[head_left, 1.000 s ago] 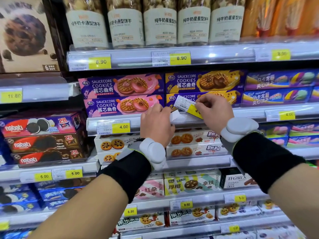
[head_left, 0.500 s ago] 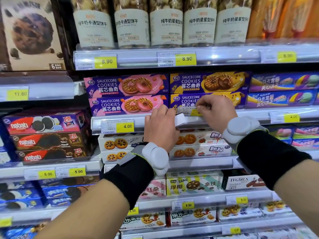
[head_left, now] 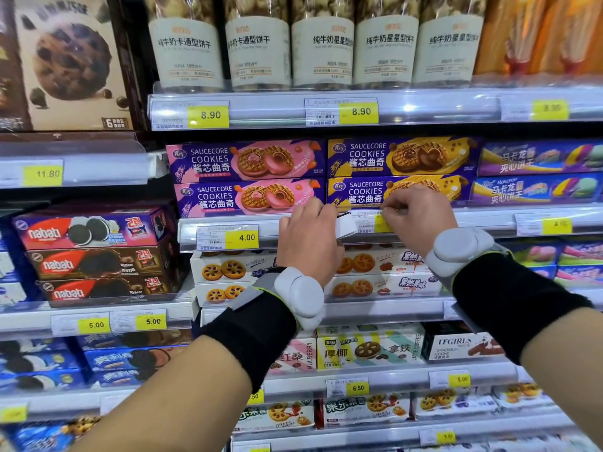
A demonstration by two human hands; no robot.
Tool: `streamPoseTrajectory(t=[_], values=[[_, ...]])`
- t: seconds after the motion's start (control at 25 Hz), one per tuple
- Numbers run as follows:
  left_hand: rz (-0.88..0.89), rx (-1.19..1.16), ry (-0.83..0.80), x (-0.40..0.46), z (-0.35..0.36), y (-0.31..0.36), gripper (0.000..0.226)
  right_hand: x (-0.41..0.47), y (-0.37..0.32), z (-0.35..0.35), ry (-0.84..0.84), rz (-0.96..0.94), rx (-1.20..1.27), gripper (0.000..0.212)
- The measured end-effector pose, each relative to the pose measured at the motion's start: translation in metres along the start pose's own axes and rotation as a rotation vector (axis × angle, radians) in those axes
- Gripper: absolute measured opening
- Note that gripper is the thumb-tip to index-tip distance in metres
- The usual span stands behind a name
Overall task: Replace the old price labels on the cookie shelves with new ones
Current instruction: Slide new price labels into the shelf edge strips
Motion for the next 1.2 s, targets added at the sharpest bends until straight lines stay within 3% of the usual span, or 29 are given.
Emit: streamPoseTrajectory(t=[0.6, 0.8, 1.04, 1.2], values=[[0.002, 0.004, -0.001, 0.002, 0.001, 0.000, 0.037, -0.015, 0.002, 0.006, -0.074, -0.068, -0.072, 0.021], [0.005, -0.001, 0.005, 0.000, -0.001, 0.001, 0.037, -0.031, -0.001, 0.004, -0.015, -0.103, -0.145, 0.024], [-0.010, -0.019, 0.001, -0.001, -0.001, 0.001, 0.035, -0.042, -0.002, 0.005, -0.039, -0.067, -0.141, 0.039], [-0.012, -0.040, -0.014, 0.002, -0.001, 0.000, 0.038, -0.041, -0.001, 0.005, -0.061, -0.026, -0.118, 0.037]])
Point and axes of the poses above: each hand's wrist, its own x-axis towards the middle knuckle, its own z-axis out of the palm, y = z × x, the point moved 6 cm from there along x, towards the middle knuckle, and after that the axes turned 8 degrees about -z, right-handed, at the moved point
